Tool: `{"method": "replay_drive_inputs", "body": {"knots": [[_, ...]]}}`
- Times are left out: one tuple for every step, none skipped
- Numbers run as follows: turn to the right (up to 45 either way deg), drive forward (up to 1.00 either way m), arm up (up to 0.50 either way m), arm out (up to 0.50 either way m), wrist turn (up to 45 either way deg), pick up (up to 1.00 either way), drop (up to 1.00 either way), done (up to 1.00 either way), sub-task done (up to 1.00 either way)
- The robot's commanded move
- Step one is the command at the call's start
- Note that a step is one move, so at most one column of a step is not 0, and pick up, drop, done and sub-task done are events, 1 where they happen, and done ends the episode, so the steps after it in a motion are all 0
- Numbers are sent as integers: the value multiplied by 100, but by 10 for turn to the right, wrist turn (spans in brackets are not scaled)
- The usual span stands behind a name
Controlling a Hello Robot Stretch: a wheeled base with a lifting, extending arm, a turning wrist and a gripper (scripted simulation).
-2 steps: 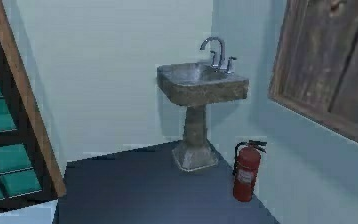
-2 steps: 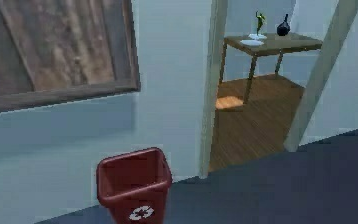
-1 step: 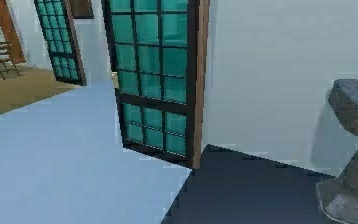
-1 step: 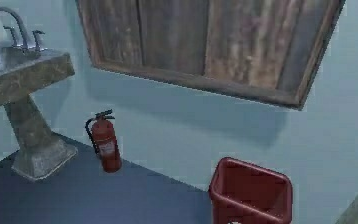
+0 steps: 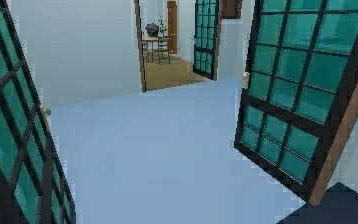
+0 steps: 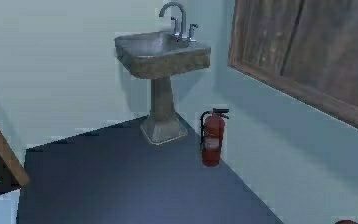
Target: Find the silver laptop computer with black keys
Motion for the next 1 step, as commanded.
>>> {"method": "replay_drive_inputs", "body": {"knots": [[0, 100, 0, 0, 0, 0, 0, 0, 0]]}}
